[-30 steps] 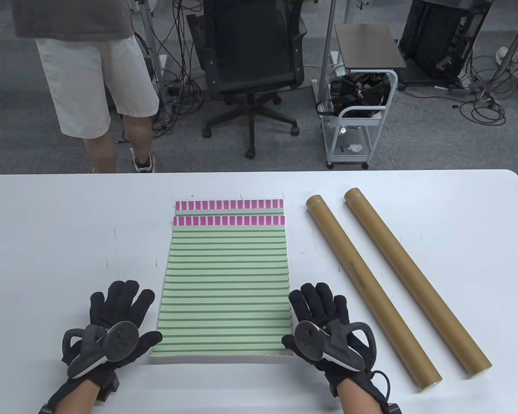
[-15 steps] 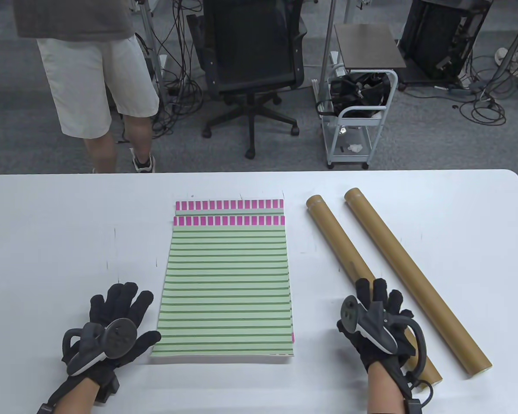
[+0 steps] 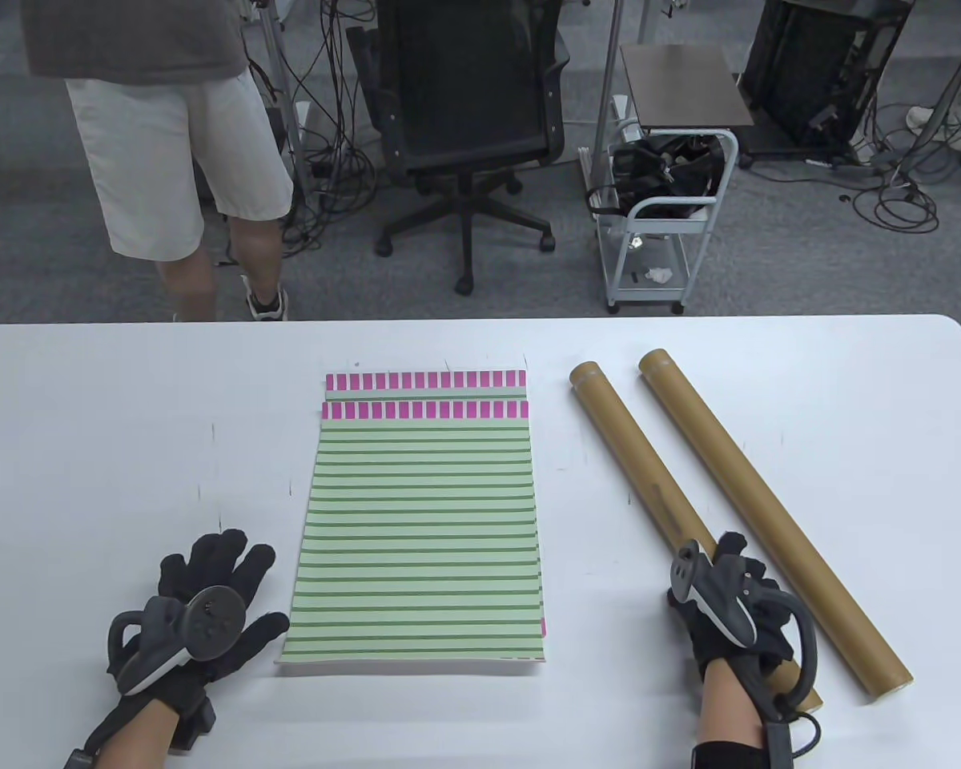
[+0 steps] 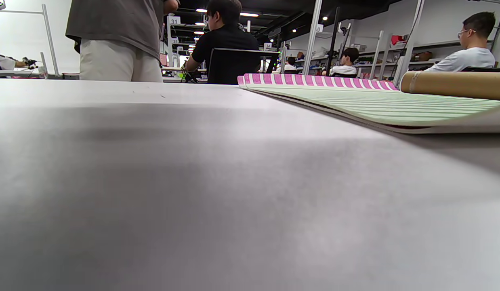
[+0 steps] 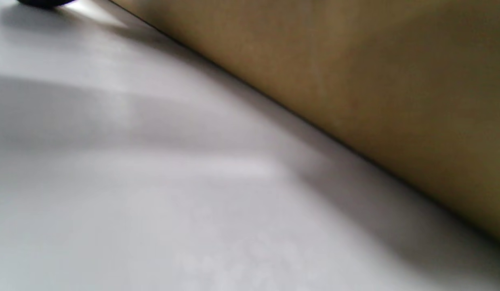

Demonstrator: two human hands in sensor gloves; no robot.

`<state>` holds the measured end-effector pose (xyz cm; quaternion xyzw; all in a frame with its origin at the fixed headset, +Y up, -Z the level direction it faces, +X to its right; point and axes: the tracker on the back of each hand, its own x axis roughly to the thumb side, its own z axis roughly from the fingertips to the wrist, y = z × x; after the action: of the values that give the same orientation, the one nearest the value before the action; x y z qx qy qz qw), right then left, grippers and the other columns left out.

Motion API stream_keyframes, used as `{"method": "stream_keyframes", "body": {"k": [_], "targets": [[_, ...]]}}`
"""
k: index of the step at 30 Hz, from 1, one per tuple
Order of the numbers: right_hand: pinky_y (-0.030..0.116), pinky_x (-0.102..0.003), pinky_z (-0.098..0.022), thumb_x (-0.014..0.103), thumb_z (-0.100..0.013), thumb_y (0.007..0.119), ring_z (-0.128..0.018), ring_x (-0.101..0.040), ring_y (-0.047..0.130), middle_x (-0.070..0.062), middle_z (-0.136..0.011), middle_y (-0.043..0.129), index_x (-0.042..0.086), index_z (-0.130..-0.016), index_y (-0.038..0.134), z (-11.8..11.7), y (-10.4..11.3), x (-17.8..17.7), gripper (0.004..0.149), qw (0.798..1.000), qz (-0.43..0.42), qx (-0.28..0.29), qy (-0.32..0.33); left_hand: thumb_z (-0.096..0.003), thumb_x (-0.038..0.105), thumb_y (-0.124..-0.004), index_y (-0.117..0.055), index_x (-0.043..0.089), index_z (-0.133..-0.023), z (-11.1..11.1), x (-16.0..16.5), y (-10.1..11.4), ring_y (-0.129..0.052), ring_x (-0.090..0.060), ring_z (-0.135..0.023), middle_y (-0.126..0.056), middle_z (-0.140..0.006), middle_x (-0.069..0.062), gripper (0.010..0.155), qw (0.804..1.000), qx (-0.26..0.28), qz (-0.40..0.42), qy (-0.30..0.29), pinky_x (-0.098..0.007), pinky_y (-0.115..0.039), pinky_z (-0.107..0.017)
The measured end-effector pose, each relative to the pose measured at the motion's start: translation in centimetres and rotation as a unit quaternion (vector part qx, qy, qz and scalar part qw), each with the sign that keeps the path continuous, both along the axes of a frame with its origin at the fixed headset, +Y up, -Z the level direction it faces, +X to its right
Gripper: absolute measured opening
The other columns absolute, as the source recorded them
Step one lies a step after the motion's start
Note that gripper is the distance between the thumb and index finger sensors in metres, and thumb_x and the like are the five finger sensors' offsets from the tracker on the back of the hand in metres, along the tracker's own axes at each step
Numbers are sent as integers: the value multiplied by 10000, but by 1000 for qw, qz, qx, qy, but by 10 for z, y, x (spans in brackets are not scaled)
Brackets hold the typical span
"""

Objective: Roll up mouse pads and store in mailing tubes

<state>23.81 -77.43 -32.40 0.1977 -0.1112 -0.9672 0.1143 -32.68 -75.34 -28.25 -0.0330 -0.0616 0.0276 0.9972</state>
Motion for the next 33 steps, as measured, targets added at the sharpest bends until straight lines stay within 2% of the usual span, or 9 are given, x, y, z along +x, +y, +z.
{"method": "stream_keyframes", "body": {"k": [5,9,12,17,19,20,23,30,33], "targets": [[739,-477,-610,553,-461,648,-786,-313,818,-90,-978,700,108,-1092,314,-3,5,-3,841,999,12,30,-10,-327,771,-511,-305,413,-1100,1,3,0,-249,-300,-1187,-219,-1226,14,876,1000,2,-8,-8,-649,-315,-864],[709,-453,-651,579,-480,676,-792,-263,781,-41,-984,648,130,-1090,311,-3,9,-2,841,999,-13,13,-30,-327,769,-512,-302,410,-1099,5,5,3,-285,-296,-1184,-236,-1225,14,877,1000,7,2,-13,-637,-335,-868],[700,-447,-669,590,-483,696,-803,-249,767,-22,-990,633,135,-1087,324,-1,14,-9,843,997,67,37,-22,-325,772,-509,-313,393,-1096,7,-1,7,-544,-259,-1110,-359,-1210,-10,881,1000,16,12,-7,-454,-559,-858],[716,-446,-653,586,-426,742,-777,-240,784,-2,-958,665,164,-1061,401,11,41,-23,835,984,29,172,48,-327,765,-516,-361,386,-1086,5,-6,10,-656,-186,-1060,-443,-1186,49,863,997,25,69,3,-389,-636,-827],[710,-456,-652,572,-400,767,-771,-247,785,6,-946,674,202,-1046,428,18,53,-38,817,966,10,235,104,-330,760,-521,-398,386,-1070,6,-7,11,-678,-179,-1040,-470,-1171,54,838,994,25,109,8,-392,-650,-815],[724,-462,-642,571,-380,779,-763,-241,800,18,-934,693,223,-1035,455,22,58,-46,810,954,17,269,131,-334,754,-526,-407,387,-1064,7,-7,12,-693,-174,-1026,-483,-1163,56,826,990,26,135,12,-387,-659,-808],[701,-492,-683,554,-376,798,-850,-233,802,51,-994,669,281,-1020,441,28,67,-65,786,942,13,278,188,-336,744,-546,-430,405,-1049,6,-11,13,-722,-153,-1004,-511,-1150,74,798,976,20,215,16,-376,-674,-798],[658,-545,-714,531,-353,829,-865,-201,806,99,-976,694,335,-993,444,37,65,-106,773,918,30,256,302,-397,657,-617,-495,363,-1006,4,-18,12,-675,-163,-1039,-473,-1153,61,688,927,-15,373,22,-394,-638,-818],[649,-550,-717,523,-356,832,-865,-206,800,98,-975,690,335,-998,427,41,64,-116,782,910,10,254,327,-408,665,-611,-521,343,-992,3,-23,11,-762,-173,-967,-529,-1124,21,673,911,-24,407,55,-292,-759,-696]]}}
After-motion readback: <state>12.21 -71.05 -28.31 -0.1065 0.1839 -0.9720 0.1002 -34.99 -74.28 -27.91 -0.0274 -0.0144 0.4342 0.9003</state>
